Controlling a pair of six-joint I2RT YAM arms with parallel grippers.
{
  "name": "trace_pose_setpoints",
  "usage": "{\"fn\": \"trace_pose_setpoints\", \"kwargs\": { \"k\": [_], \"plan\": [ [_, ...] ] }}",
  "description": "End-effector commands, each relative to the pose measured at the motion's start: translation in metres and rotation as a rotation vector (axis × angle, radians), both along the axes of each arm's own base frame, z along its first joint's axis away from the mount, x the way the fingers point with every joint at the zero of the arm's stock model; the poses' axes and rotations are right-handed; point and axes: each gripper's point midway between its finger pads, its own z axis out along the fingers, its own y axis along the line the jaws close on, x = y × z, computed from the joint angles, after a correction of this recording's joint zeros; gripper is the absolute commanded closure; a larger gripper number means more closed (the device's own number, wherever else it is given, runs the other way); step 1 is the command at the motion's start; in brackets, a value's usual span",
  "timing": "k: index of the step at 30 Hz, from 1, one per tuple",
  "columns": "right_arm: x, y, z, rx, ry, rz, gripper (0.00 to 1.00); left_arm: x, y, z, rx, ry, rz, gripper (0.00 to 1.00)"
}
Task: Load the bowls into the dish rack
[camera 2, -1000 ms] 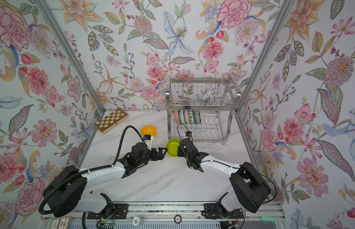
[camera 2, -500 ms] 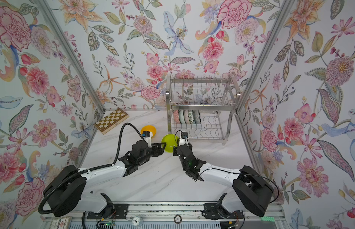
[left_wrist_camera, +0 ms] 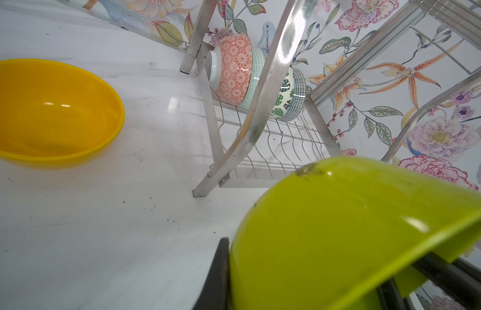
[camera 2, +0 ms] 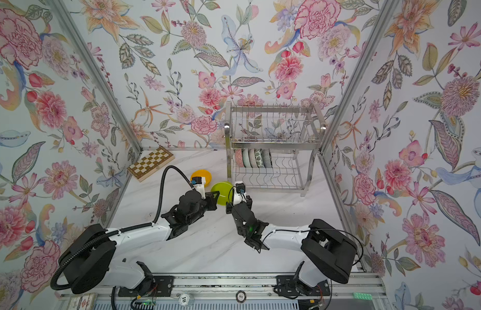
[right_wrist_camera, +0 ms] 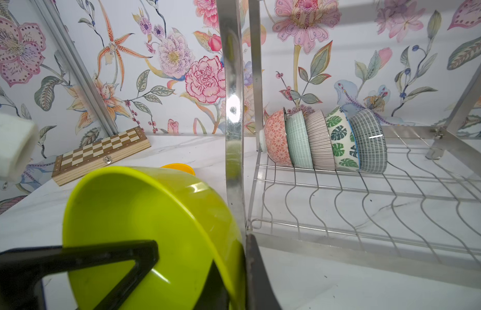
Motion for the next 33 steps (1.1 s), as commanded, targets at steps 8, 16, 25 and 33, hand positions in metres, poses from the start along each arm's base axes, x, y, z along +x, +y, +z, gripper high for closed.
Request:
{"fn": "trace_pose_setpoints", "kwargs": {
  "k": [8,16,25,33],
  "plan": [
    [0.009,0.002,0.009,0.118,0.0,-0.024,0.91,0.008,0.008,0.021,-0.048,-0.056,0.053,1.0],
    [0.021,-0.001,-0.011,0.178,0.101,-0.02,0.81,0.011,0.017,0.021,-0.036,-0.06,0.107,1.0],
    [0.029,0.001,-0.027,0.33,0.24,0.045,0.57,0.022,0.044,0.015,0.057,-0.058,0.266,1.0],
    [0.03,-0.017,-0.018,0.461,0.289,0.046,0.22,0.032,0.074,0.024,0.153,-0.142,0.431,1.0]
  ]
}}
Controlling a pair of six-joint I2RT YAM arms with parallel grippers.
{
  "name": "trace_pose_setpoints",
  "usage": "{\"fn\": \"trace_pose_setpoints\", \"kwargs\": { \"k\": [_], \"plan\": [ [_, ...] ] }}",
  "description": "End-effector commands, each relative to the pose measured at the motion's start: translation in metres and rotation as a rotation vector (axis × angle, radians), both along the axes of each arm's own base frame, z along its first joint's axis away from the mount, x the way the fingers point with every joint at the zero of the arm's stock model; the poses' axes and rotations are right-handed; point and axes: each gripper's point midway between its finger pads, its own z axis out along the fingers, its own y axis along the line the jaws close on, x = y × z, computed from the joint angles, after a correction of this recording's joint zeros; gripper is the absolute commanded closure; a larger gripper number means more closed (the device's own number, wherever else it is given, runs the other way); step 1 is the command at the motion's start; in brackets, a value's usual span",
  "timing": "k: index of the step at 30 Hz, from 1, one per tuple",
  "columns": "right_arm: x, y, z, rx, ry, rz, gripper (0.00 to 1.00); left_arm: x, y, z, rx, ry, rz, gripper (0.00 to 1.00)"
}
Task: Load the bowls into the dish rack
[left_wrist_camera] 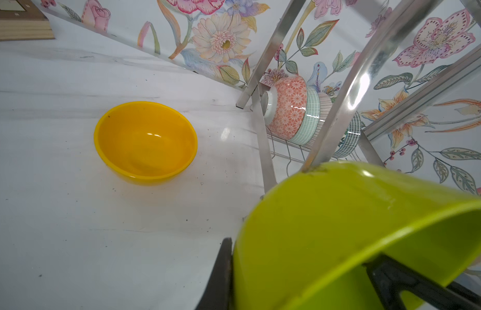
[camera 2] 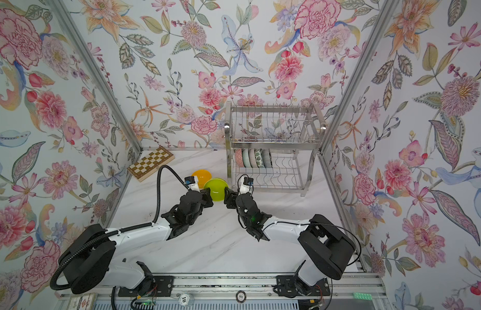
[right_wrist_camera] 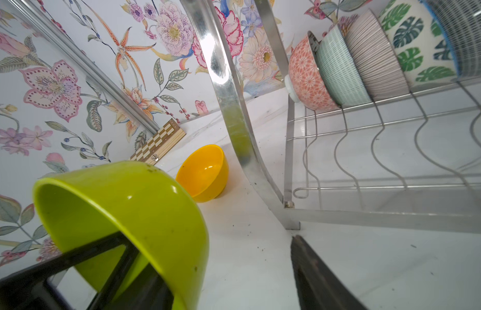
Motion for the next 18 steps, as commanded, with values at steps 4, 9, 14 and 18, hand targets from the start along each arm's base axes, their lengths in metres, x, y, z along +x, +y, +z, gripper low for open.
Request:
{"fn": "trace_pose_setpoints", "kwargs": {
  "k": [4,9,14,18],
  "plan": [
    [0.009,-0.042,0.015,0.156,0.046,-0.105,0.01,0.015,0.042,0.033,0.097,-0.141,0.227,1.0],
    [0.013,-0.067,0.015,0.323,0.113,-0.156,0.01,0.019,0.05,0.051,0.161,-0.223,0.272,1.0],
    [0.018,-0.083,0.009,0.557,0.239,-0.218,0.01,0.023,0.05,0.067,0.243,-0.304,0.3,1.0],
    [0.02,-0.085,0.009,0.761,0.345,-0.261,0.01,0.016,0.041,0.083,0.333,-0.384,0.342,1.0]
  ]
}}
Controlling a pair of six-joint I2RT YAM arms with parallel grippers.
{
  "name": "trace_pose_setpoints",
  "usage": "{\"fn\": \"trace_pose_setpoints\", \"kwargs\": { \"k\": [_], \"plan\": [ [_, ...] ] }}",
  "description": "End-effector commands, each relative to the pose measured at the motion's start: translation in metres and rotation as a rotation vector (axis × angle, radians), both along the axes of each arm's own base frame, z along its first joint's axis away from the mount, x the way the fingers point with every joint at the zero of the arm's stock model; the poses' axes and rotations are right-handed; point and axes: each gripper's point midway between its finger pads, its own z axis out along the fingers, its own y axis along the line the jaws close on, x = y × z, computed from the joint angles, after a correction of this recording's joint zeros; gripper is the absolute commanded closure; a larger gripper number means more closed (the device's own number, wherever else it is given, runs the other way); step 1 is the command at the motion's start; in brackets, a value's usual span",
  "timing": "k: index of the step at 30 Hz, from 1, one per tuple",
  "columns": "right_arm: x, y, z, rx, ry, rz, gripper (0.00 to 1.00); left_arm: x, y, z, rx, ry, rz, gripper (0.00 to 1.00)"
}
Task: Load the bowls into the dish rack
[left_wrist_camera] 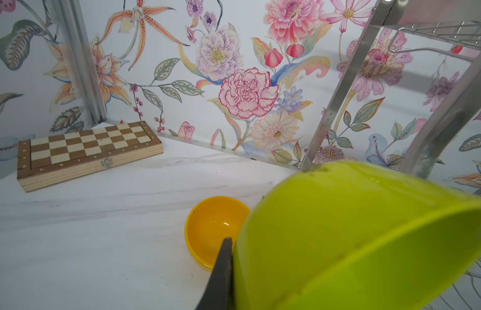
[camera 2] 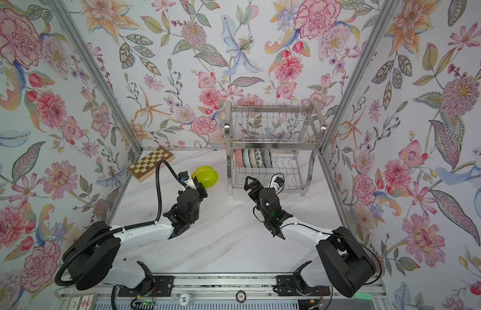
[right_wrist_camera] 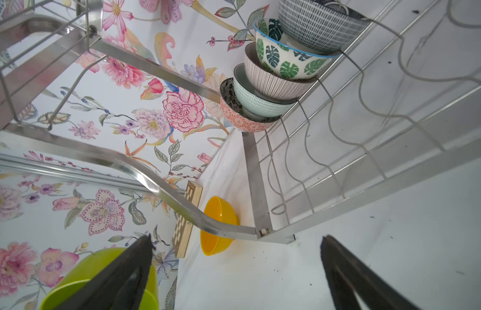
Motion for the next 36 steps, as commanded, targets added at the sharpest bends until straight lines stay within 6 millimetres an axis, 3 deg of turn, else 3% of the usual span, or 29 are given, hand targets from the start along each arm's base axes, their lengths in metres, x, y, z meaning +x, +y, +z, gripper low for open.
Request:
{"fn": "trace_pose_setpoints", "kwargs": {
  "k": [1,5,11,22,36],
  "plan": [
    [-0.005,0.005,0.004,0.254,0.094,-0.019,0.01,-0.005,-0.007,0.034,0.065,-0.127,0.057,1.0],
    [-0.006,0.016,0.016,0.418,0.104,-0.028,0.01,-0.014,-0.033,0.033,0.17,-0.188,0.07,1.0],
    [-0.015,0.03,0.031,0.526,0.105,-0.02,0.01,-0.025,-0.061,0.033,0.264,-0.227,0.098,1.0],
    [-0.025,0.03,0.047,0.668,0.082,-0.018,0.01,-0.02,-0.077,0.026,0.24,-0.223,0.047,1.0],
    [-0.025,0.04,0.097,0.81,0.016,0.047,0.09,-0.018,-0.095,0.012,0.269,-0.213,0.001,1.0]
  ]
}}
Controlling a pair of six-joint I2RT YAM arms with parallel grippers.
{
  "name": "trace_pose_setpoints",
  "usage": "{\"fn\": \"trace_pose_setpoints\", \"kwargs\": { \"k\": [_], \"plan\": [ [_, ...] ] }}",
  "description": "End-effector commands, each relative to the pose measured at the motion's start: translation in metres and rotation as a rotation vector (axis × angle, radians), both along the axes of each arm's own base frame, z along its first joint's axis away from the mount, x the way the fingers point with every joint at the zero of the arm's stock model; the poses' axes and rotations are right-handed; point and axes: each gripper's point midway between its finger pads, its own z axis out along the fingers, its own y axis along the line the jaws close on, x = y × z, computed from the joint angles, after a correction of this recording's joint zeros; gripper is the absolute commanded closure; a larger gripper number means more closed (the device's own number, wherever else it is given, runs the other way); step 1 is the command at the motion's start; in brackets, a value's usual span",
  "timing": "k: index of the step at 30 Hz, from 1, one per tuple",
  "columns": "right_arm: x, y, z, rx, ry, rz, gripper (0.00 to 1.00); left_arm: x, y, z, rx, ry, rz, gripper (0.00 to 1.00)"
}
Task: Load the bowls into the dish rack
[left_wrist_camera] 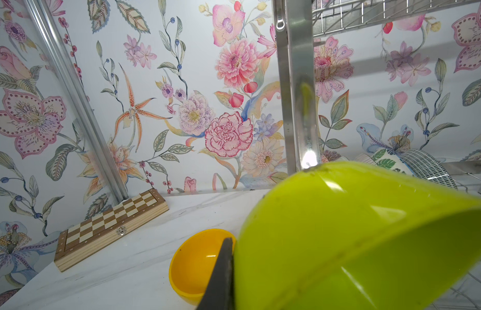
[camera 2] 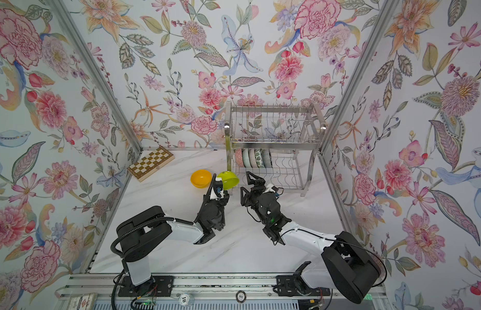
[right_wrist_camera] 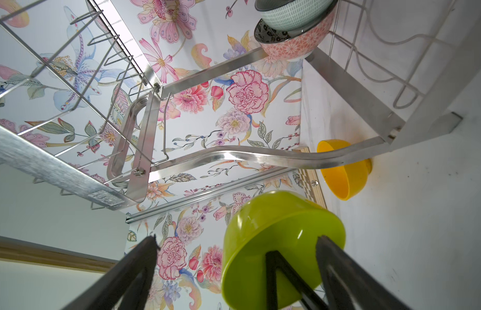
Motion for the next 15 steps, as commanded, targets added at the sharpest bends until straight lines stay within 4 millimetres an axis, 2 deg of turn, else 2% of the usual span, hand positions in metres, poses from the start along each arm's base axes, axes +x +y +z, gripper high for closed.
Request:
{"fn": "trace_pose_setpoints", "kwargs": {
  "k": [1,5,15],
  "plan": [
    [0.0,0.005,0.037,0.094,-0.066,0.012,0.1,-0.001,-0.009,0.014,-0.063,-0.044,-0.022,1.0],
    [0.004,0.011,0.046,0.136,-0.076,0.021,0.17,-0.001,-0.013,0.014,-0.062,-0.045,-0.032,1.0],
    [0.011,0.028,0.047,0.187,-0.061,0.04,0.26,-0.003,-0.023,0.017,-0.067,-0.055,-0.062,1.0]
  ]
}}
